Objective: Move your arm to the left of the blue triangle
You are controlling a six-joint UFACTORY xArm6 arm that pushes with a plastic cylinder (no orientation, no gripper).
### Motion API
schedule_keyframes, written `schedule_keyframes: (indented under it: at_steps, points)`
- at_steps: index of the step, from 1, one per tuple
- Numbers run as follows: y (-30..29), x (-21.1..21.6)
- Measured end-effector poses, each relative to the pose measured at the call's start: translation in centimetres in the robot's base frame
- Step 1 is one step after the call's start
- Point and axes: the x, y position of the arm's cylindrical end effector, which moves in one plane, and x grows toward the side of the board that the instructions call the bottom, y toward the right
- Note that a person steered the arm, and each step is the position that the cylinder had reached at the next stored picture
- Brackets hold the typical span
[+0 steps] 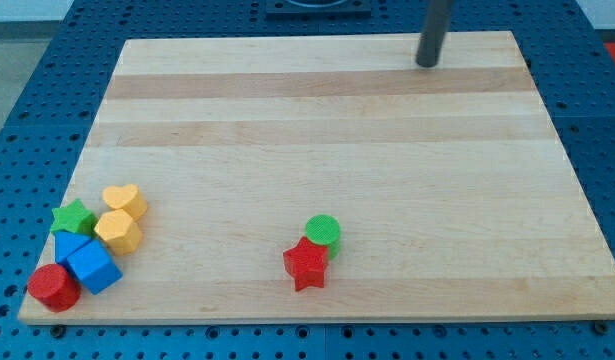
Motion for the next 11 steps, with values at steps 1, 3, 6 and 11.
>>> schedule_keyframes:
  at_steps: [1,3,6,11]
  points:
    - [-12.1,1.0]
    - [-33.8,9.5]
    - [-43.4,16.4]
    - [-43.4,24.8]
